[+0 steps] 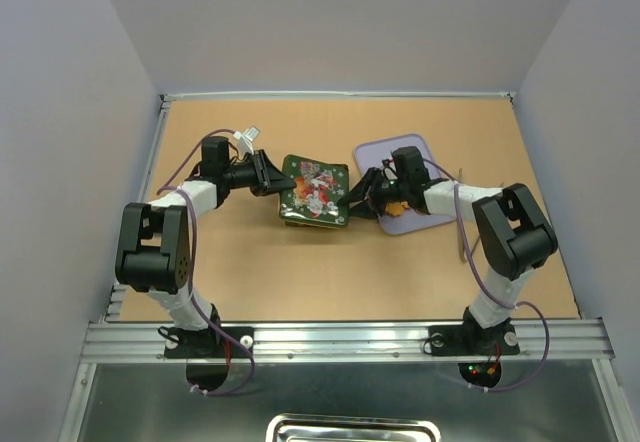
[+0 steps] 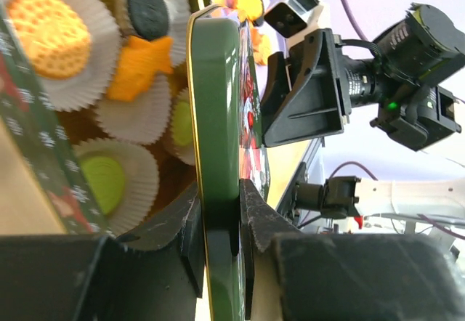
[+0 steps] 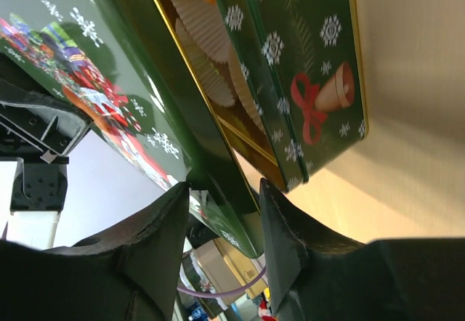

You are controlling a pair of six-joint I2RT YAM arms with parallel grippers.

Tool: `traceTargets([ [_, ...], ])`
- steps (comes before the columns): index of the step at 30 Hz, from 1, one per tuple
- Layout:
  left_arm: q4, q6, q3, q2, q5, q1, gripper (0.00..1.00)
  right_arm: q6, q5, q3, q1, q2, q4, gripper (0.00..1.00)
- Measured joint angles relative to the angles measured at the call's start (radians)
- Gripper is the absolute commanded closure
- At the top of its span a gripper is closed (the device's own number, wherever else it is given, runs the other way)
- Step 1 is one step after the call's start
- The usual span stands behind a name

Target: Pack the cookies

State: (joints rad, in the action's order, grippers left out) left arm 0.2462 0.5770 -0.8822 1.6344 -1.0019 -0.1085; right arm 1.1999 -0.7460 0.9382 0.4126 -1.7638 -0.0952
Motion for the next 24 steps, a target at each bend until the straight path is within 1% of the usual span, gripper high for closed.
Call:
traceTargets([
  [6, -0.004, -0.001, -0.024, 0.046, 0.000, 0.008, 0.82, -0.001, 0.012, 0.029, 0.000, -0.029, 0.021, 0.57],
  [7, -0.005, -0.001, -0.029, 0.052, 0.000, 0.008, 0.78, -0.001, 0.014, 0.031, 0.000, -0.030, 0.022, 0.58],
  [9, -0.004, -0.001, -0.043, 0.069, -0.003, 0.009, 0.75, -0.001, 0.020, 0.036, -0.001, -0.032, 0.026, 0.58],
  [10, -0.004, -0.001, -0.051, 0.079, -0.005, 0.009, 0.71, -0.001, 0.026, 0.039, -0.002, -0.032, 0.029, 0.58],
  [13, -0.003, -0.005, -0.064, 0.100, -0.006, 0.011, 0.66, -0.001, 0.035, 0.047, -0.003, -0.032, 0.038, 0.59],
  [19, -0.001, -0.024, -0.069, 0.132, 0.018, 0.013, 0.63, 0.001, 0.031, 0.058, -0.008, -0.032, 0.047, 0.59],
  [24, 0.000, -0.031, -0.069, 0.158, 0.023, 0.012, 0.63, 0.003, 0.030, 0.058, -0.019, -0.032, 0.055, 0.59],
])
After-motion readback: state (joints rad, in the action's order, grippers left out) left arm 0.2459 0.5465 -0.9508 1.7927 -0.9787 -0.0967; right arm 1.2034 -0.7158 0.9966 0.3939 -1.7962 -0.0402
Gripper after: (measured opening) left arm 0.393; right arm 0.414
